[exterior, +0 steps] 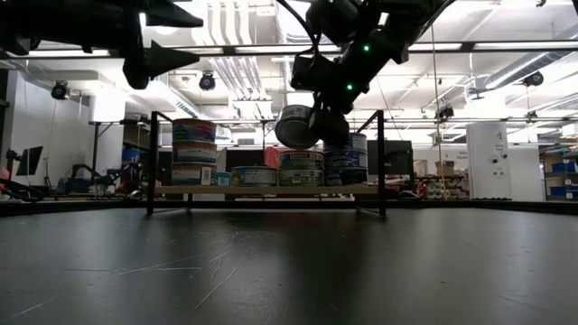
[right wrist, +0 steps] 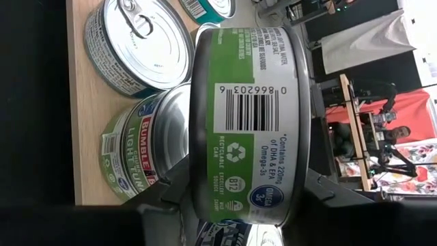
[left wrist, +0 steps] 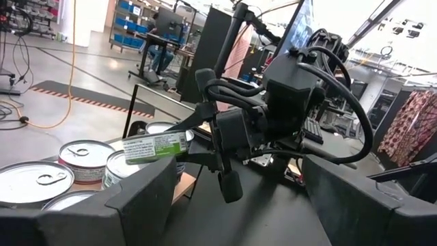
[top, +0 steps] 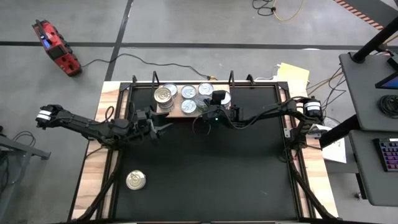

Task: Stack canned seafood by type on shelf
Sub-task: Stack the green tuna can on top of the other green tuna cans on the shelf

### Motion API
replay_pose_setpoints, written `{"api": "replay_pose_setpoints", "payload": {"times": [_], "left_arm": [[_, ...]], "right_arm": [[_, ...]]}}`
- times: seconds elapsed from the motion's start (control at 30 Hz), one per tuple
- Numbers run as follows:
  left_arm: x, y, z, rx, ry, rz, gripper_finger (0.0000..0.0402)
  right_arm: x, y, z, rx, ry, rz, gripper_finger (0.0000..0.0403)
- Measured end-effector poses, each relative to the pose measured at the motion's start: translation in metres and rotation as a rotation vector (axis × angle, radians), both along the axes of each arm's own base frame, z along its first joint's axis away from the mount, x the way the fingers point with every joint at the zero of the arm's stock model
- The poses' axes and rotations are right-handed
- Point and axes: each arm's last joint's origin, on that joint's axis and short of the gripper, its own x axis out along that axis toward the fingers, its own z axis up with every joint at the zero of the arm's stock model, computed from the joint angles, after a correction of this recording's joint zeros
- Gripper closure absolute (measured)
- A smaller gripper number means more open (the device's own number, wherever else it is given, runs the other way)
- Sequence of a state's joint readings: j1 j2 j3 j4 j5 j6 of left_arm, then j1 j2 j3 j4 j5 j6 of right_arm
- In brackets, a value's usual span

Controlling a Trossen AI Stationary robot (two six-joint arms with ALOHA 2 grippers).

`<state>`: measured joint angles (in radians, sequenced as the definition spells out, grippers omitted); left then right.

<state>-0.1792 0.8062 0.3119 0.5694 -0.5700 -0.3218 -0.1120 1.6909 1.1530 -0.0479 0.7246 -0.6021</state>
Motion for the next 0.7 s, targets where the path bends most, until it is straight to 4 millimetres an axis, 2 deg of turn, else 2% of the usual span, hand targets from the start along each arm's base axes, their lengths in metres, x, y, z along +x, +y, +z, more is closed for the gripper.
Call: {"api": "replay_pose_setpoints", "payload": {"times": [0.7], "left_arm": [[0.0000, -0.0001, -0.0005, 0.001, 0.005, -0.001, 0.0102]], "right_arm": [[-0.0024, -0.0051, -0.0039, 0.024, -0.002, -0.007, 0.0267]]}}
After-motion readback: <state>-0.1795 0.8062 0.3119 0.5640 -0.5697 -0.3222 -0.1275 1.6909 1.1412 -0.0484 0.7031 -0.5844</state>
